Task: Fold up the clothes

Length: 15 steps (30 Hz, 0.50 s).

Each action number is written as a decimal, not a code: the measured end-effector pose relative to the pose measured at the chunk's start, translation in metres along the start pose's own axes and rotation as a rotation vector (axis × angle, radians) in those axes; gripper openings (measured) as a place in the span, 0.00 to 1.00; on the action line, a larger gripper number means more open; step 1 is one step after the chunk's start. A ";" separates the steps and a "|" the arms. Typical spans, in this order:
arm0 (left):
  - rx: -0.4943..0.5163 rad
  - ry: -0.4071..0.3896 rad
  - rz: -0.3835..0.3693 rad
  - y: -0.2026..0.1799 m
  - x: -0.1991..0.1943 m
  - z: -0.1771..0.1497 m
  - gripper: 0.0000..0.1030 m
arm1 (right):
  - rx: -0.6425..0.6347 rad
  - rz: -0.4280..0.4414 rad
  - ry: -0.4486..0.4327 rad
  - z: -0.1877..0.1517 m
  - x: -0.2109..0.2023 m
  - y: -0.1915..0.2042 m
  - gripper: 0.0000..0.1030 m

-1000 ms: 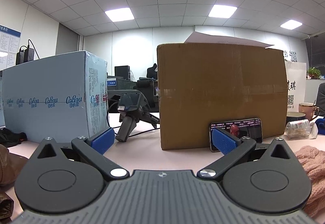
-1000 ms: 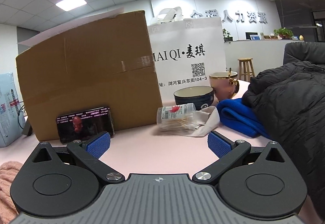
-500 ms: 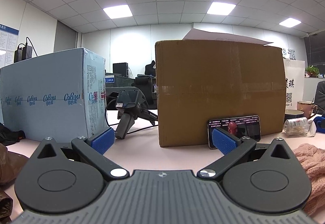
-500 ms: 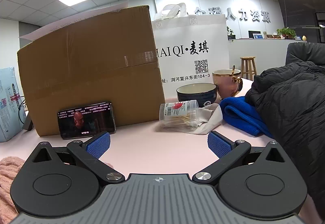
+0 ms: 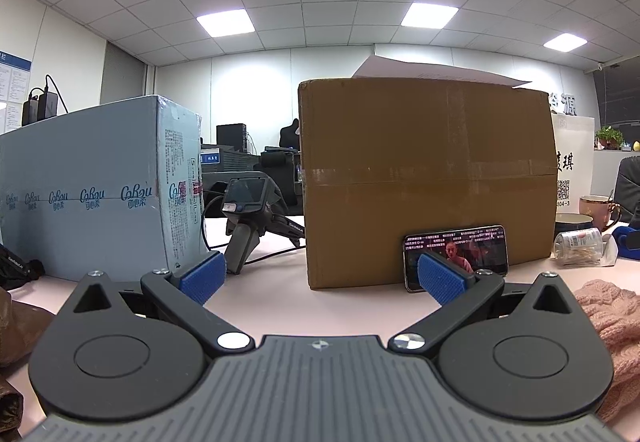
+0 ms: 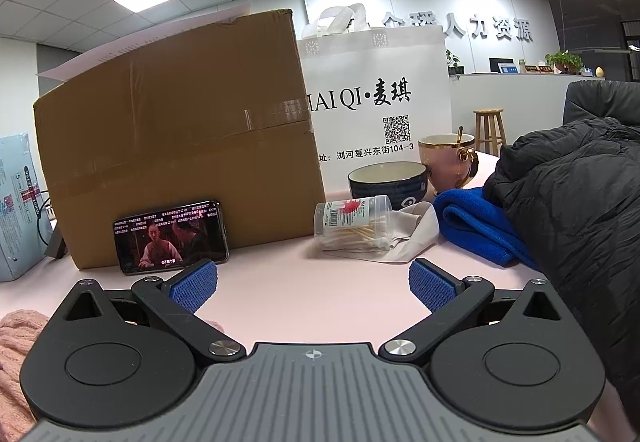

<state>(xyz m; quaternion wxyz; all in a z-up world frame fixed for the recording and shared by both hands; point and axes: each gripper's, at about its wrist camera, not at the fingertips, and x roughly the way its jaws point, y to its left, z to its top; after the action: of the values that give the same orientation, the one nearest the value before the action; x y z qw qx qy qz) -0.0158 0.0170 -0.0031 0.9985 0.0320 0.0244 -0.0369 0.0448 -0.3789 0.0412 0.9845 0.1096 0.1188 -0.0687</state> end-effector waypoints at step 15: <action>0.001 0.002 -0.014 -0.001 0.000 0.001 1.00 | 0.014 -0.003 0.011 -0.001 0.001 -0.003 1.00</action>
<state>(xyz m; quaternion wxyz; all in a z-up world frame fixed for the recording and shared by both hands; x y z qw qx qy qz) -0.0157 0.0165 -0.0025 0.9982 0.0324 0.0256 -0.0439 0.0447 -0.3817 0.0395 0.9829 0.1166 0.1240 -0.0701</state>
